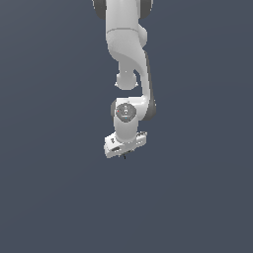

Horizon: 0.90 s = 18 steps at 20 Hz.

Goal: Pick up the object and move it to a goal position.

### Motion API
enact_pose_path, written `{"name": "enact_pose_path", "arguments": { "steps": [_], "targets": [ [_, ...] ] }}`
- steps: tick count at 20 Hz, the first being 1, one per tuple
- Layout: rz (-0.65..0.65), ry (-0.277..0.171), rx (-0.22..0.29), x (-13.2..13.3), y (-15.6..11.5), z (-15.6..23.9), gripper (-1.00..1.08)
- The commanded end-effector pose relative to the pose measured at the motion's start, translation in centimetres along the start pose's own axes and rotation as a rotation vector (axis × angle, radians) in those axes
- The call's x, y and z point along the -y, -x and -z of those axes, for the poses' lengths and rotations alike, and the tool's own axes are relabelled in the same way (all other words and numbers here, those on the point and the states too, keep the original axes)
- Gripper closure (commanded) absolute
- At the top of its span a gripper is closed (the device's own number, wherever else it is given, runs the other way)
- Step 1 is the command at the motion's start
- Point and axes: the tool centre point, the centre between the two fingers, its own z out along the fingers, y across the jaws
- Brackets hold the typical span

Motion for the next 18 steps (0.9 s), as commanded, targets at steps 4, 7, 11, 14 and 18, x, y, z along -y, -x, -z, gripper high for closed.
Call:
{"name": "enact_pose_path", "arguments": {
  "steps": [4, 7, 11, 14, 18],
  "targets": [
    [0.000, 0.001, -0.001, -0.3, -1.4, 2.5, 1.08],
    [0.000, 0.000, -0.002, -0.5, -2.4, 4.5, 1.08],
    [0.000, 0.000, -0.002, -0.8, -4.1, 7.5, 1.08],
    [0.001, -0.001, -0.002, -1.1, -5.5, 10.0, 1.08],
    [0.001, -0.001, -0.002, -1.5, -7.4, 13.2, 1.08]
  ]
}}
